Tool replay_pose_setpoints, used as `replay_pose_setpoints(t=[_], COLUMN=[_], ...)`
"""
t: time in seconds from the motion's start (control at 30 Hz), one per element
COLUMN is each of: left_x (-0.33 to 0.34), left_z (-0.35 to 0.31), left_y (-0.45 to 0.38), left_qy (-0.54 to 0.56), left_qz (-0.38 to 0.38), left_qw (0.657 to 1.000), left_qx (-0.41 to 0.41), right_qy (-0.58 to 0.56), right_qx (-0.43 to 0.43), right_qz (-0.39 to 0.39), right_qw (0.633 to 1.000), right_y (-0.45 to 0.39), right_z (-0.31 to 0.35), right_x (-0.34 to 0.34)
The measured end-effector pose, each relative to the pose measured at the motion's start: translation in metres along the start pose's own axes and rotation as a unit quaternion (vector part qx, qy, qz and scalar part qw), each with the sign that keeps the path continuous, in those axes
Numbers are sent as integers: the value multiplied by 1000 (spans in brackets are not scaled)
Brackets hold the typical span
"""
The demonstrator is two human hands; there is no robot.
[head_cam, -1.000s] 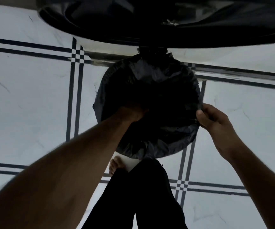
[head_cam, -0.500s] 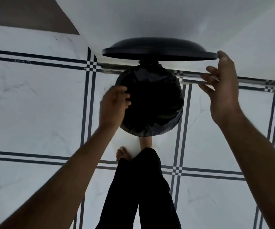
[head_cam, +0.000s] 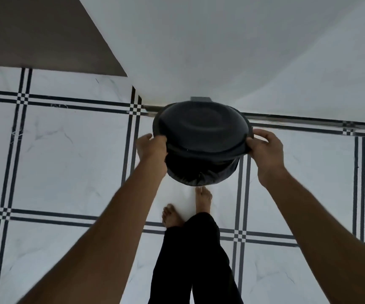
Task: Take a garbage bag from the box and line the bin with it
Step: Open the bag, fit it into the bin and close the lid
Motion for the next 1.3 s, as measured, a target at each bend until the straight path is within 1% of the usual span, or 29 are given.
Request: replay_pose_setpoints(t=[0.1, 0.3, 0.43, 0.57, 0.7, 0.83, 0.93, 1.03, 1.13, 1.2, 1.23, 1.27, 1.3], left_x=[-9, -10, -9, -6, -7, -7, -8, -11, -13, -12, -12, -17, -21], left_z=[35, 84, 108, 119, 130, 142, 151, 146, 147, 148, 146, 144, 138], left_y=[2, -22, -36, -49, -58, -73, -88, -93, -97, -91, -84, -76, -66], left_qy=[-28, -139, -135, -138, -161, -180, -200, -225, -221, -245, -263, -276, -308], left_qz=[-13, -43, -42, -47, -57, -57, -46, -45, -8, 32, 39, 33, 22], left_qw=[1000, 989, 990, 989, 985, 982, 979, 973, 975, 969, 964, 961, 951], left_qx=[-7, 35, 11, 17, -2, -5, 5, 30, 16, -12, -21, -12, 17], right_qy=[42, 109, 137, 147, 118, 109, 111, 108, 101, 116, 131, 144, 182], right_qx=[16, 38, 55, 81, 110, 114, 118, 122, 120, 129, 131, 118, 97], right_qz=[-6, -14, -29, -19, -14, -18, -17, -5, -1, -2, -5, -7, -13], right_qw=[999, 993, 989, 986, 987, 987, 987, 987, 988, 985, 983, 982, 978], right_y=[-2, -21, -36, -45, -50, -57, -62, -63, -63, -63, -60, -57, -51], right_z=[-30, -75, -97, -114, -124, -129, -135, -142, -146, -146, -142, -139, -132], right_x=[-3, -1, 2, 6, 12, 17, 18, 20, 23, 22, 20, 17, 16])
Point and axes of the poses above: each hand's wrist, its own y-axis away from the middle knuckle, its own x-axis out of the palm, z = x × y, the point moved 4 cm from there along -y, towards the middle knuckle, and after that the axes turned 5 degrees about x, right-handed, at the moved point
